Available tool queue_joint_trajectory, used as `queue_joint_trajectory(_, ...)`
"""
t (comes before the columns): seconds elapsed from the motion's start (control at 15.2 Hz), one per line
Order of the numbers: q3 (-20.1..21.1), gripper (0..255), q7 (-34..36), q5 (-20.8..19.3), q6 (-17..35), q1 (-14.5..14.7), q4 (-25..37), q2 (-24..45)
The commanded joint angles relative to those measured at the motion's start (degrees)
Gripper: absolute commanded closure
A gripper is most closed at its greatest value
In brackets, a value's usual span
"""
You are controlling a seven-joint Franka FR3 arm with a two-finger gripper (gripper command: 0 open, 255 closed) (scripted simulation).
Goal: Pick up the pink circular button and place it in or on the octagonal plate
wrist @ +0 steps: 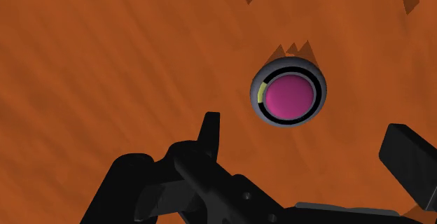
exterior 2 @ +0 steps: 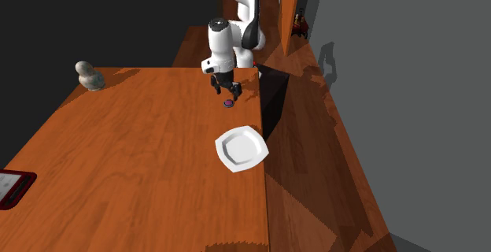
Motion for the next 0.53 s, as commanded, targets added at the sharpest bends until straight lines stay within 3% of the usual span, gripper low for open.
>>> queue_joint_trajectory(0.0, 0.6, 0, 0.6, -0.22, 1.76, 0.28, -0.64, 1.25)
queue_joint_trajectory(0.46, 0.91, 0, 0.89, -0.51, 6.29, 0.28, -3.16, 3.29)
